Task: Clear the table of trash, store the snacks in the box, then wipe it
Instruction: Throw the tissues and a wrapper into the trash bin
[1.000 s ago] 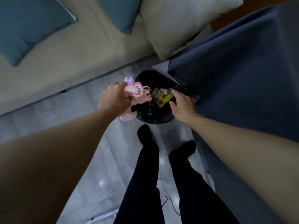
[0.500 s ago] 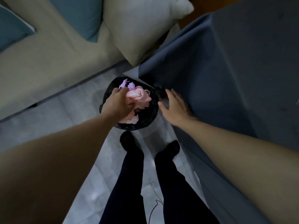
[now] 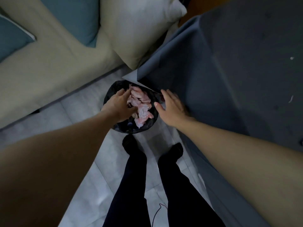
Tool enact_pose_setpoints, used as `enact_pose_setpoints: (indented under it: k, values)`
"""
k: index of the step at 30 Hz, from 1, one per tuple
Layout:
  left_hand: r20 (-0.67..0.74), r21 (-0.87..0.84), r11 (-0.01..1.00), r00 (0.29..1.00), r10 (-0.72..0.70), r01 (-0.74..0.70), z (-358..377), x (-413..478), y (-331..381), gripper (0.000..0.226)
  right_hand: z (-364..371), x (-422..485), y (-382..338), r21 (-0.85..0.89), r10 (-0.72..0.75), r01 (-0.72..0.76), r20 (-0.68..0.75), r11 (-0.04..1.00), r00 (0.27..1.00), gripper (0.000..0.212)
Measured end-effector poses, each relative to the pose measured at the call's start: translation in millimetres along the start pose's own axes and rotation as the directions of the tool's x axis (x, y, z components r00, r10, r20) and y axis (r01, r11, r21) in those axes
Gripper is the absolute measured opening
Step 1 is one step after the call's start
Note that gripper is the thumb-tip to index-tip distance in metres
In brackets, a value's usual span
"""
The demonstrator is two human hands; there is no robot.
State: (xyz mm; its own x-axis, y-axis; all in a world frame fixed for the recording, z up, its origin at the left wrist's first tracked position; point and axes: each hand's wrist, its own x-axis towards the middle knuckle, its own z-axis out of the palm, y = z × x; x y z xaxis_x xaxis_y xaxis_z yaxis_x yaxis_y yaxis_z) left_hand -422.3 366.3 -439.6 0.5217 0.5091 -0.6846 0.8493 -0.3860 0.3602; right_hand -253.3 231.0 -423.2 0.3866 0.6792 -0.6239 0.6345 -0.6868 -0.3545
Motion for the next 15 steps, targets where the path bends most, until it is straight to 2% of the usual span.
enact_pose_setpoints:
  k: [9,15]
  values:
    - [-0.079,0.134,0.991,0.997,0.019,-0.008,-64.2,-46.6,14.8,0.072,-41.2,-27.6,-36.6,-0.038,-0.068,0.068,0.003,0.997,0.998,0.069]
    - [-0.141,0.122,0.993,0.990,0.022,-0.005,-120.0,-93.7,33.0,0.074,-91.2,-63.9,-70.4,-0.111,-0.155,0.153,-0.009,0.982,0.988,0.071]
